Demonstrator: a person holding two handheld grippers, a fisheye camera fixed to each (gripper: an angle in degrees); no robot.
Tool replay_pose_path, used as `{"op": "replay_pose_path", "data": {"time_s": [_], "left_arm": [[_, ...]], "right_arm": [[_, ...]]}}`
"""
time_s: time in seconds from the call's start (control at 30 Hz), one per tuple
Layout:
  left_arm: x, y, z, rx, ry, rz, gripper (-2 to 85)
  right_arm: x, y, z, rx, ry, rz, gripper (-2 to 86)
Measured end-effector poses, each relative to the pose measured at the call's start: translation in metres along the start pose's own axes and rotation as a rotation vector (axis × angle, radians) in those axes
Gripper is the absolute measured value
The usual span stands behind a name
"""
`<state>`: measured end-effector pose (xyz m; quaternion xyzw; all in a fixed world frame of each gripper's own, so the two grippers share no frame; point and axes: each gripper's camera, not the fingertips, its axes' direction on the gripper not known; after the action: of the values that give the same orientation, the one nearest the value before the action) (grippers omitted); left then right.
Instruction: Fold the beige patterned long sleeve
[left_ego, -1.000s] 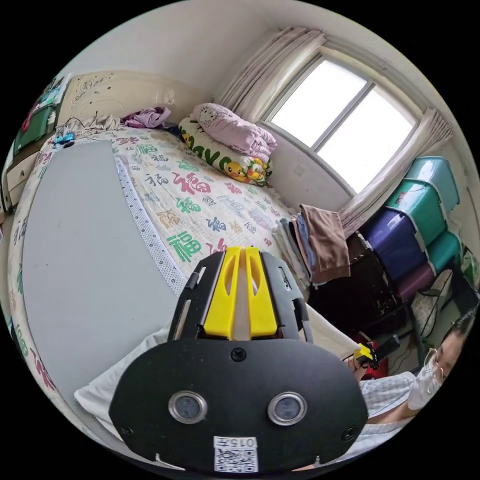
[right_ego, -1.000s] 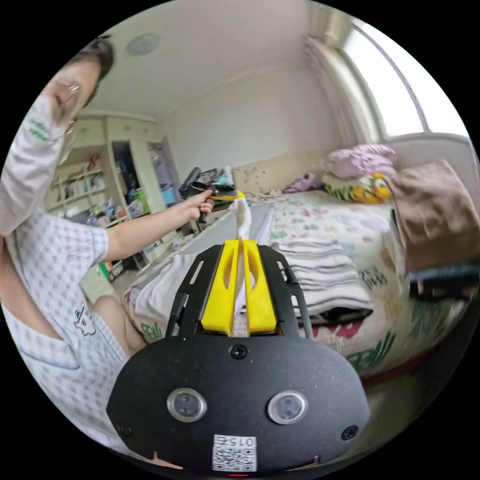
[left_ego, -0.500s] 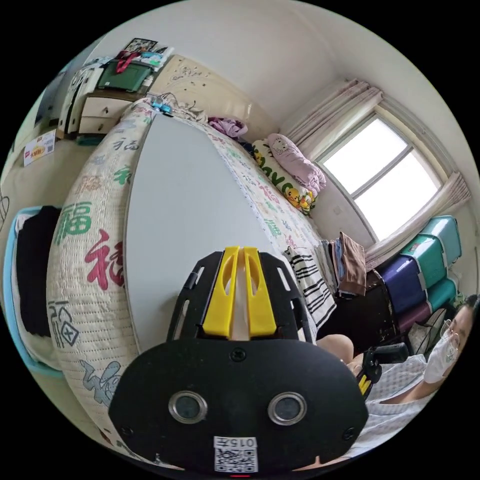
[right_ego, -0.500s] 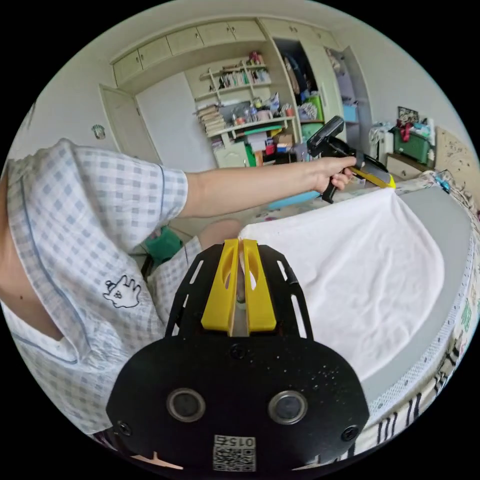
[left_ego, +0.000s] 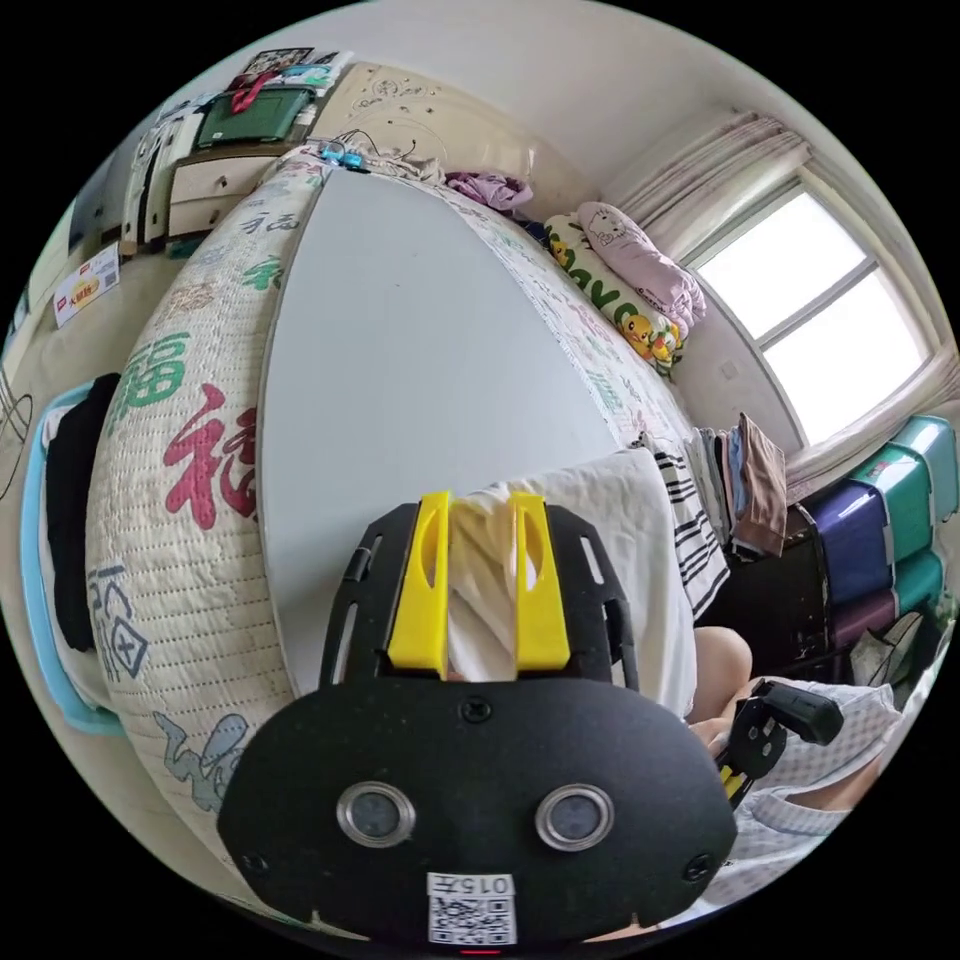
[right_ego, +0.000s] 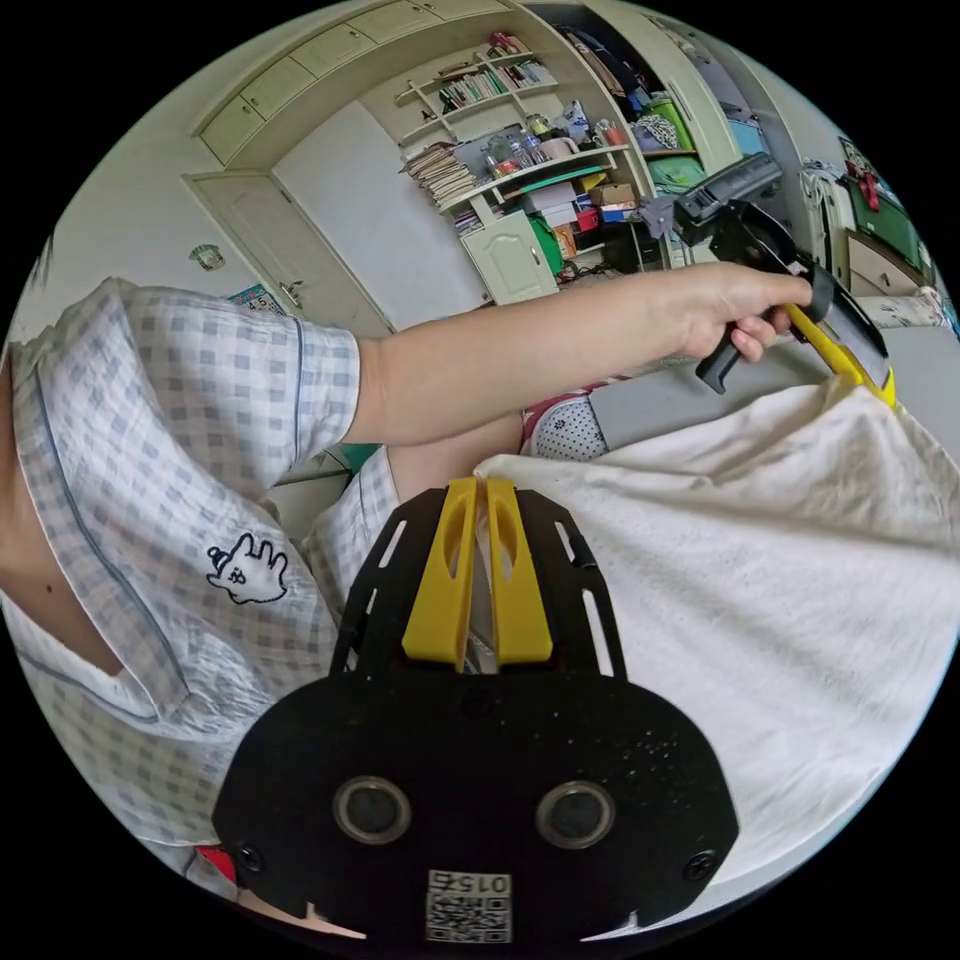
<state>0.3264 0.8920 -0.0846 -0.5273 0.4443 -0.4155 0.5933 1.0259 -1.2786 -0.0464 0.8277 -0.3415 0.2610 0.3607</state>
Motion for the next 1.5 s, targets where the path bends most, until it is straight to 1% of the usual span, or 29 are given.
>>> {"op": "replay_pose_path", "data": {"time_s": [0.07,0.23,0.43,0.5,0.7,0.8,0.87,0.97,1.03,1.1,1.17,1.23,1.3,1.37,1.4,1.43,1.5], "left_arm": [[0.01,-0.001,-0.001,0.04,0.024,0.017,6.2],[0.026,0.008,-0.024,0.107,0.043,0.05,2.8],[0.035,0.019,-0.054,0.215,0.005,0.038,1.1],[0.037,0.019,-0.051,0.201,-0.041,0.034,0.9],[0.04,0.016,-0.017,0.11,-0.196,0.029,0.8],[0.051,0.012,0.007,0.06,-0.294,0.047,0.9],[0.062,0.009,0.024,0.021,-0.345,0.064,1.2],[0.076,0.007,0.038,-0.006,-0.388,0.087,2.0],[0.081,0.007,0.042,-0.01,-0.397,0.09,2.8],[0.085,0.008,0.045,-0.01,-0.397,0.083,3.8],[0.09,0.013,0.044,-0.002,-0.396,0.066,5.3],[0.09,0.016,0.04,0.006,-0.379,0.036,5.9],[0.092,0.02,0.029,0.026,-0.352,0.0,6.1],[0.109,0.031,0.002,0.088,-0.391,-0.008,6.1],[0.116,0.033,-0.005,0.103,-0.415,-0.004,6.1],[0.132,0.035,-0.018,0.133,-0.458,0.003,6.1],[0.163,0.032,-0.032,0.175,-0.465,0.033,6.2]], "right_arm": [[-0.001,-0.004,0.0,-0.006,0.012,-0.01,0.3],[-0.009,-0.008,-0.002,-0.014,0.031,-0.056,0.3],[-0.024,-0.014,-0.007,0.047,-0.023,-0.132,0.3],[-0.027,-0.017,-0.004,0.074,-0.041,-0.134,0.4],[-0.012,-0.023,0.043,-0.101,0.023,-0.048,0.5],[-0.005,-0.023,0.065,-0.159,0.042,0.011,0.9],[-0.002,-0.023,0.073,-0.182,0.064,0.034,1.3],[-0.002,-0.02,0.072,-0.162,0.054,0.058,2.7],[-0.01,-0.017,0.066,-0.126,0.009,0.03,4.1],[-0.031,-0.012,0.062,-0.135,-0.084,-0.057,4.8],[-0.053,-0.003,0.056,-0.141,-0.087,-0.13,5.1],[-0.072,0.01,0.041,-0.097,-0.065,-0.171,5.3],[-0.086,0.031,0.01,-0.012,-0.069,-0.171,5.5],[-0.092,0.053,-0.022,0.093,-0.029,-0.14,5.6],[-0.094,0.071,-0.043,0.158,0.035,-0.107,5.8],[-0.096,0.081,-0.053,0.184,0.078,-0.089,5.9],[-0.1,0.12,-0.079,0.238,0.281,-0.007,6.6]]}}
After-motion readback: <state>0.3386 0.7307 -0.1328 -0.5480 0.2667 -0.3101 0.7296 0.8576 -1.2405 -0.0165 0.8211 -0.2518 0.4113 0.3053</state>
